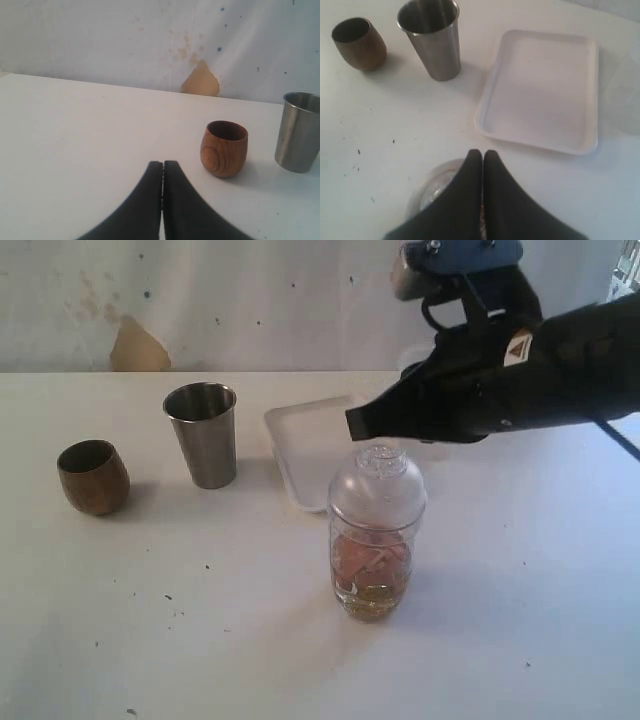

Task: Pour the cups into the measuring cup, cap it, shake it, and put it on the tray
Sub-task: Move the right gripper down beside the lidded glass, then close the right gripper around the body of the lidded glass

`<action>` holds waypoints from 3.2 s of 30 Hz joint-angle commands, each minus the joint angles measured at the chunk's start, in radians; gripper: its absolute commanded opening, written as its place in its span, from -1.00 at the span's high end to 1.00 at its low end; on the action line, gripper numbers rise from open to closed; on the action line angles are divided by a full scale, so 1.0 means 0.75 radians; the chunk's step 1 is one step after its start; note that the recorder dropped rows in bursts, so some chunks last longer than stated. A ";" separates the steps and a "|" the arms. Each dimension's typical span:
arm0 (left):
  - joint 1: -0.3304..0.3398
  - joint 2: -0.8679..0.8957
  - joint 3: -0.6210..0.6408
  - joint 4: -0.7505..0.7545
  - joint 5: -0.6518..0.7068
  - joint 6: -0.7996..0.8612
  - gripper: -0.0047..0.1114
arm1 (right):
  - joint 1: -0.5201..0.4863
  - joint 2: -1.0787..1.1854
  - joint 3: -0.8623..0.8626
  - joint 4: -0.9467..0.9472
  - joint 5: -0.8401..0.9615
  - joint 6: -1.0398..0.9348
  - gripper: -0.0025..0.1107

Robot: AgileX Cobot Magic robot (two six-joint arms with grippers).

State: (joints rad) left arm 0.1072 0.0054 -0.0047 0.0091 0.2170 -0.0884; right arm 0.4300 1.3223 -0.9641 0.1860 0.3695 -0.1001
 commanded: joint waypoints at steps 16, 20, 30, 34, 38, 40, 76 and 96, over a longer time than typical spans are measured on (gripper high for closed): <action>0.001 -0.007 0.006 -0.005 -0.019 -0.001 0.90 | -0.004 -0.190 -0.099 -0.019 0.079 -0.140 0.22; 0.001 -0.007 0.006 -0.005 -0.019 -0.001 0.90 | -0.004 -0.271 -0.093 -0.015 0.213 -0.129 -0.36; 0.001 -0.007 0.006 -0.005 -0.019 -0.001 0.90 | -0.001 -0.513 0.182 0.077 0.005 -0.144 -0.49; 0.001 -0.007 0.006 -0.005 -0.019 -0.001 0.90 | -0.001 -0.520 0.267 0.085 -0.153 -0.147 -0.49; 0.001 -0.007 0.006 -0.005 -0.019 -0.001 0.90 | -0.001 -0.511 0.263 0.094 -0.195 -0.133 -0.65; 0.001 -0.007 0.006 -0.005 -0.019 -0.001 0.90 | -0.001 -0.508 0.263 0.087 -0.171 -0.156 -0.87; 0.001 -0.007 0.006 -0.005 -0.019 -0.001 0.90 | 0.194 -0.066 0.883 0.105 -1.078 -0.166 -0.90; 0.001 -0.007 0.006 -0.005 -0.019 -0.001 0.90 | 0.194 0.292 0.878 -0.150 -1.541 0.035 -0.90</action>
State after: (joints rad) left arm 0.1072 0.0054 -0.0047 0.0091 0.2170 -0.0884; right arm 0.5710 1.5083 -0.3073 0.0813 -0.7247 -0.0799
